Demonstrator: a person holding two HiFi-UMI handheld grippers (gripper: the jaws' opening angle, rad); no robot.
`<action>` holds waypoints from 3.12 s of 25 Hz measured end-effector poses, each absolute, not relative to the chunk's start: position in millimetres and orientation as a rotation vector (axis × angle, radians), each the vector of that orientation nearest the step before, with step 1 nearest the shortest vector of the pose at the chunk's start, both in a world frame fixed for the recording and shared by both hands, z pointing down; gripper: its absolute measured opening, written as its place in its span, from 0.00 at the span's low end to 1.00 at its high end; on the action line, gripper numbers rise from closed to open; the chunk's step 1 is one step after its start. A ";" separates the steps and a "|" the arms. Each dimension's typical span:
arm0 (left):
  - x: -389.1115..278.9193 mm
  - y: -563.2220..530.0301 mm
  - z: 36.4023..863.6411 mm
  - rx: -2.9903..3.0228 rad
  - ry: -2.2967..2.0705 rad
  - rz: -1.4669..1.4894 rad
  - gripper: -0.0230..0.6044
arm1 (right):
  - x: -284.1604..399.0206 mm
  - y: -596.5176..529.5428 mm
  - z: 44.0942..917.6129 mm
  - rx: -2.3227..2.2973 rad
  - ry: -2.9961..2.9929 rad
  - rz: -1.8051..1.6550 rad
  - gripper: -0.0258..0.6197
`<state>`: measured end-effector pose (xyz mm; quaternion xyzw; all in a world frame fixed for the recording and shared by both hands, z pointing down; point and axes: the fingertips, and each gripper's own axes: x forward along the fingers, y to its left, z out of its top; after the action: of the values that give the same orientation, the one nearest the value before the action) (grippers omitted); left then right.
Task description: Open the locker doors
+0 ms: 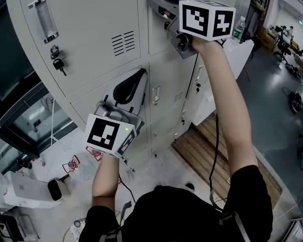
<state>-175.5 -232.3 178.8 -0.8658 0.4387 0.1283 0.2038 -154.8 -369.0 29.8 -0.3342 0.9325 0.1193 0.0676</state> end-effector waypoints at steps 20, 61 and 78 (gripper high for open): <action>-144.3 -232.7 187.2 -2.458 1.175 0.344 0.06 | -111.2 -342.6 28.6 -1.068 2.753 0.445 0.25; -55.8 -249.0 194.9 -2.615 0.893 0.407 0.06 | 20.7 -286.0 30.6 -1.387 2.481 0.671 0.19; -28.0 -260.2 201.3 -2.667 0.811 0.408 0.06 | 79.8 -287.5 31.1 -1.448 2.392 0.627 0.13</action>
<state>-28.0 -260.2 201.3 -0.9342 0.2841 0.1429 0.1616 79.8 -287.5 31.1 -0.5006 0.8267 0.2167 0.1376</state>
